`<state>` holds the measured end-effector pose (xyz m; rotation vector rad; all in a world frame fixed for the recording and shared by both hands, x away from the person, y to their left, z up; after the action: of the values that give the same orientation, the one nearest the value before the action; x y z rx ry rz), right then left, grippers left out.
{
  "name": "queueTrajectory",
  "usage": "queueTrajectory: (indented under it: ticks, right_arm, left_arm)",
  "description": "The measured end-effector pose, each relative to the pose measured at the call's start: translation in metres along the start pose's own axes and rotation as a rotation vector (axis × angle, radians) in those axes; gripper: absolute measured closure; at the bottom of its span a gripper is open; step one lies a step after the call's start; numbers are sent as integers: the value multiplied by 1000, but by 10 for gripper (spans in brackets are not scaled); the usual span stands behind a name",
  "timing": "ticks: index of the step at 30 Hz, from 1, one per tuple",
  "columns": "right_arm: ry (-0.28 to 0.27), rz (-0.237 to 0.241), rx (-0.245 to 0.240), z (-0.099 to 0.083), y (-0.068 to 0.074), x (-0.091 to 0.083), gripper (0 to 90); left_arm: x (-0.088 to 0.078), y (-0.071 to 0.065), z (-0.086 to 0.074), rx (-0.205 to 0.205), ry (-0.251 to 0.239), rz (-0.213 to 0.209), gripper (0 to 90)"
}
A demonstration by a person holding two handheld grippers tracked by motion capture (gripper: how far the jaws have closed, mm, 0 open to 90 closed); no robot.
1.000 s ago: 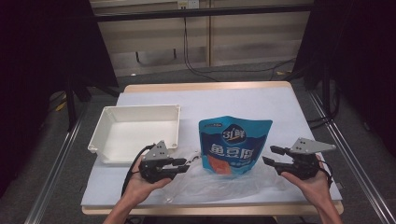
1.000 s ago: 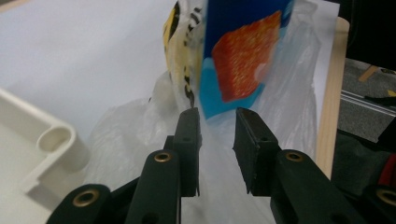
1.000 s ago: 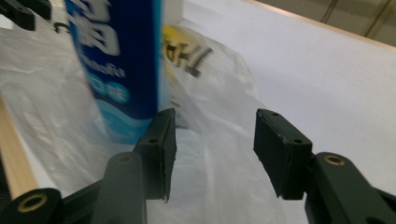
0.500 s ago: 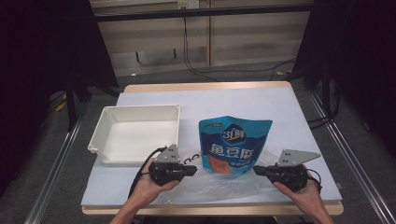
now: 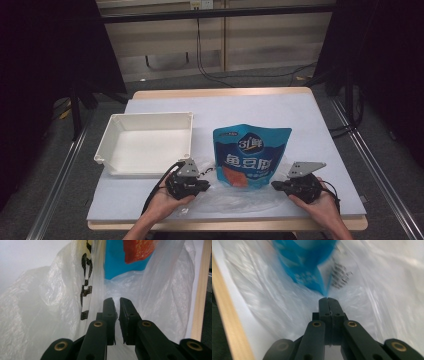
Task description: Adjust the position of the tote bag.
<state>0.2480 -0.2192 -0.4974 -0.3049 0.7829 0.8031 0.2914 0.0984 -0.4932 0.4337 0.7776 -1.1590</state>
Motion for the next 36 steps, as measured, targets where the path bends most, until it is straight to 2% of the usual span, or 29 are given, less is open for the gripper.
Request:
queueTrajectory:
  ticks: [1,2,3,4,6,7,10,11,12,13,14,15,16,17,18,19,20,21,22,23,24,25,26,27,28,29,32,35,36]
  right_arm:
    - [11,-5,6,-2,-2,1,900]
    - [28,-2,11,-5,-4,2,900]
    - [44,-12,12,-7,-5,4,900]
    - [44,-12,12,-7,-5,4,900]
    - [48,-1,18,-8,-8,3,900]
    - [73,-33,14,-8,-8,1,900]
    - [86,-52,6,-12,-12,-4,900]
    - [87,-55,9,-13,-13,-6,900]
    - [87,-55,9,-13,-13,-6,900]
    - [75,-50,15,-15,-13,-6,900]
    - [75,-50,15,-15,-13,-6,900]
    - [69,-43,6,-14,-12,-7,900]
    - [69,-43,6,-14,-12,-7,900]
    - [42,-30,16,-11,-12,-9,900]
    - [23,-23,10,-8,-12,-11,900]
    - [-2,-20,16,-4,-12,-12,900]
    - [-2,-20,16,-4,-12,-12,900]
    - [-42,-3,17,4,-11,-16,900]
    - [-49,-14,10,7,-12,-17,900]
    - [-56,-17,9,10,-13,-17,900]
    - [-56,-17,9,10,-13,-17,900]
    - [-41,-32,9,13,-16,-12,900]
    - [-41,-32,9,13,-16,-12,900]
    - [-27,-23,13,13,-19,-5,900]
    - [-27,-23,13,13,-19,-5,900]
    - [10,-26,1,12,-17,1,900]
    - [30,-21,2,10,-17,4,900]
    - [85,-37,21,1,-23,5,900]
    - [85,-37,21,1,-23,5,900]
  left_arm:
    - [1,2,-1,-2,14,3,832]
    - [3,3,-2,-8,8,0,832]
    - [5,4,-4,3,33,-1,831]
    - [5,4,-4,3,33,-1,831]
    - [5,7,-6,30,62,12,831]
    - [6,6,-6,8,48,22,832]
    - [1,10,-9,40,83,65,843]
    - [-2,13,-10,48,107,51,844]
    - [-2,13,-10,48,107,51,844]
    - [-5,18,-13,-24,97,19,844]
    - [-5,18,-13,-24,97,19,844]
    - [-8,22,-15,3,115,40,847]
    - [-9,23,-16,-13,108,35,847]
    - [-9,23,-16,12,115,28,858]
    - [-9,23,-15,18,125,25,866]
    - [-7,20,-13,-1,113,26,878]
    - [-7,20,-13,-1,113,26,892]
    - [-3,17,-10,-14,113,29,900]
    - [-4,19,-9,30,147,24,900]
    - [-1,16,-7,-3,122,27,900]
    - [-1,16,-7,-3,122,27,900]
    - [0,16,-5,24,141,19,900]
    - [0,16,-5,24,141,19,900]
    - [0,17,-3,43,157,13,900]
    - [0,17,-3,43,157,13,900]
    - [1,16,-3,31,143,10,900]
    - [0,16,-4,24,142,9,900]
    - [-1,17,-4,46,159,27,900]
    - [-1,18,-4,50,164,32,900]
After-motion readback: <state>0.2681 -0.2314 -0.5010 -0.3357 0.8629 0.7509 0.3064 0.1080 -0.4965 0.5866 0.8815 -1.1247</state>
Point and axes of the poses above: each handheld gripper's, and its own axes: x roughly forward along the jaws, z roughly out of its top, y roughly to its left, the point moved 4 cm from there along x, roughly forward along the jaws, and after that the axes turned 2 degrees about y, right-handed, at the moved point
